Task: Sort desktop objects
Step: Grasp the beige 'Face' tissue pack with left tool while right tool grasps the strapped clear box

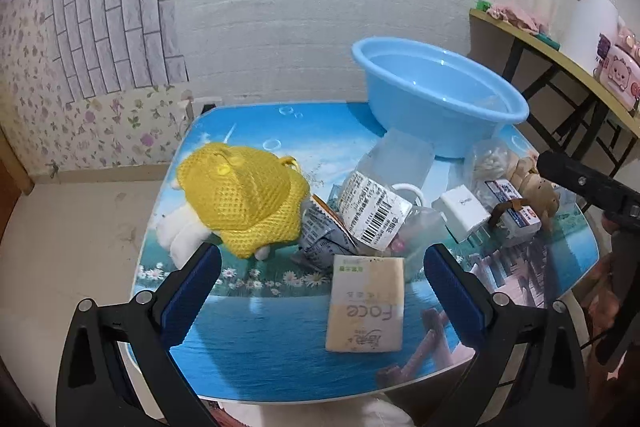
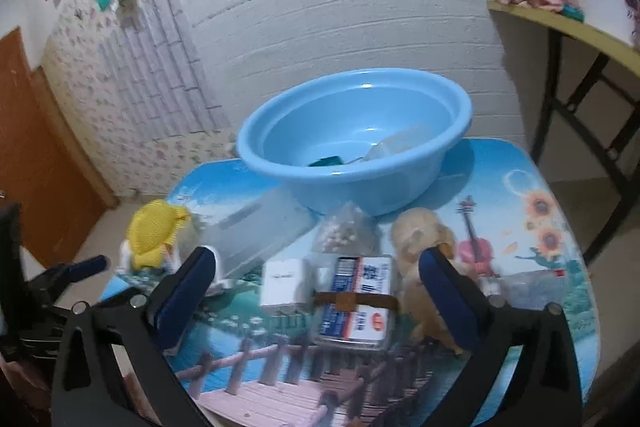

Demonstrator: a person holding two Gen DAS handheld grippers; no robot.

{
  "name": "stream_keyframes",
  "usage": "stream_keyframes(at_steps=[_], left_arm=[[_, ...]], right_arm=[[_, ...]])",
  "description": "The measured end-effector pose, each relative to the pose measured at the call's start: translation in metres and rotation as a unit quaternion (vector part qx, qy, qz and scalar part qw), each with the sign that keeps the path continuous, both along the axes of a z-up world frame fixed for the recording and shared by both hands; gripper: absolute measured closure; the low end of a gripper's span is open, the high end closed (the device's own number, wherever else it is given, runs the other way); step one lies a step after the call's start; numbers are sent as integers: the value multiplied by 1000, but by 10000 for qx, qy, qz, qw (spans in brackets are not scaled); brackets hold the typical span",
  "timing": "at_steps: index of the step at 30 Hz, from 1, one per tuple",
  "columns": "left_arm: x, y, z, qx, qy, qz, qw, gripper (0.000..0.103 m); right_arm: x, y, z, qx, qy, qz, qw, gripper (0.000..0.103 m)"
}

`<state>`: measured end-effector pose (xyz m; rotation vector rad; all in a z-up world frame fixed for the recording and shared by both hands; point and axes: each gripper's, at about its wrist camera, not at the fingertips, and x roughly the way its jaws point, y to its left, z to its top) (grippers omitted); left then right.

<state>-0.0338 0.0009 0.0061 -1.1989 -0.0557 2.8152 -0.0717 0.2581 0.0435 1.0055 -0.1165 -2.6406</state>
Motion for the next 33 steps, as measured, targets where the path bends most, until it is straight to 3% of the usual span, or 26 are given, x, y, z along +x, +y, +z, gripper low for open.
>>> stream_keyframes(at_steps=[4,7,11,17,20,24,26,28,31,33], left_arm=[[8,0,12,50,242,31,9997,1],[16,1,12,87,387,24,9992,0],[15,5,-3,312,134,-103,9994,0],[14,15,-20,336,-60,-305,9990,0],[14,19,-29,227,-149,-368,9990,0],[14,20,-36,45,-181,-356,9992,0],[14,20,-38,12,-232,-324,9992,8],[13,20,-38,-34,-254,-321,9992,35],[13,22,-39,-52,-290,-451,9985,56],[15,26,-38,-147,-227,-526,9982,59]], right_arm=[[13,14,10,35,375,-68,9993,0],[13,23,0,-60,65,-39,10000,0],[10,30,-21,-93,-319,-95,9994,5],[18,29,-31,136,-217,46,9997,5],[21,26,-37,402,-218,32,9989,5],[22,22,-40,340,-277,167,9989,7],[23,18,-42,468,-239,191,9984,8],[21,15,-44,515,-306,205,9980,8],[22,13,-40,441,-308,258,9982,8],[25,9,-37,491,-149,294,9982,8]])
